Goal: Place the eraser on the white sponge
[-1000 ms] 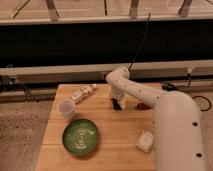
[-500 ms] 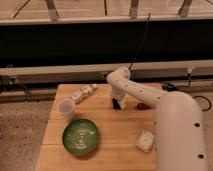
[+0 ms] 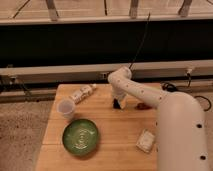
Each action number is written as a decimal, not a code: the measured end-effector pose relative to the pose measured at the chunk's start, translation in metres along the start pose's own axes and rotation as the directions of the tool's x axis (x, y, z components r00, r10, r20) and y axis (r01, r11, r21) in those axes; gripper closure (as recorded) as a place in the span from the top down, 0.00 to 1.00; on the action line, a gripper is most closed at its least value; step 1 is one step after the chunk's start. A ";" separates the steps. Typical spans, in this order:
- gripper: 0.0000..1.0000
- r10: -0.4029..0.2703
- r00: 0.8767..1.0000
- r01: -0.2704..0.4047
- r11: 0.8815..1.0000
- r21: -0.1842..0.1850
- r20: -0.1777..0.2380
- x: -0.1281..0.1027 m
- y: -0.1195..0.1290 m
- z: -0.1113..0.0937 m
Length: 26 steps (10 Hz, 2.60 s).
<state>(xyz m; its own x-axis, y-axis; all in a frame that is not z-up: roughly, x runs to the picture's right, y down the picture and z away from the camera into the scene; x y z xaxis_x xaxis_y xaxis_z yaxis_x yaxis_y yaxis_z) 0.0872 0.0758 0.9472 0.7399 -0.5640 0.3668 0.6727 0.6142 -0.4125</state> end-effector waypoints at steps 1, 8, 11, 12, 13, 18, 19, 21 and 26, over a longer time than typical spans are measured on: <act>0.15 0.003 1.000 -0.003 1.000 0.001 0.001 0.000 0.001 0.000; 0.05 0.013 1.000 -0.013 1.000 0.015 0.011 0.001 0.013 -0.002; 0.05 0.012 1.000 -0.013 1.000 0.016 0.014 0.001 0.018 -0.003; 0.05 0.012 1.000 -0.013 1.000 0.017 0.015 0.001 0.020 -0.003; 0.05 0.012 1.000 -0.013 1.000 0.020 0.017 0.002 0.021 -0.004; 0.05 0.016 1.000 -0.016 1.000 0.025 0.024 0.003 0.029 -0.005; 0.05 0.017 1.000 -0.018 0.999 0.026 0.026 0.003 0.031 -0.006; 0.05 0.018 0.999 -0.019 0.999 0.028 0.029 0.002 0.035 -0.006; 0.05 0.020 0.999 -0.021 0.999 0.032 0.034 0.004 0.044 -0.011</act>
<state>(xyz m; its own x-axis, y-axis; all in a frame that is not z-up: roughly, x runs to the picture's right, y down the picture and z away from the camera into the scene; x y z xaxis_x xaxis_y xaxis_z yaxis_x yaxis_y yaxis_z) 0.1203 0.0947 0.9217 0.7530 -0.5324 0.3867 0.6569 0.6434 -0.3932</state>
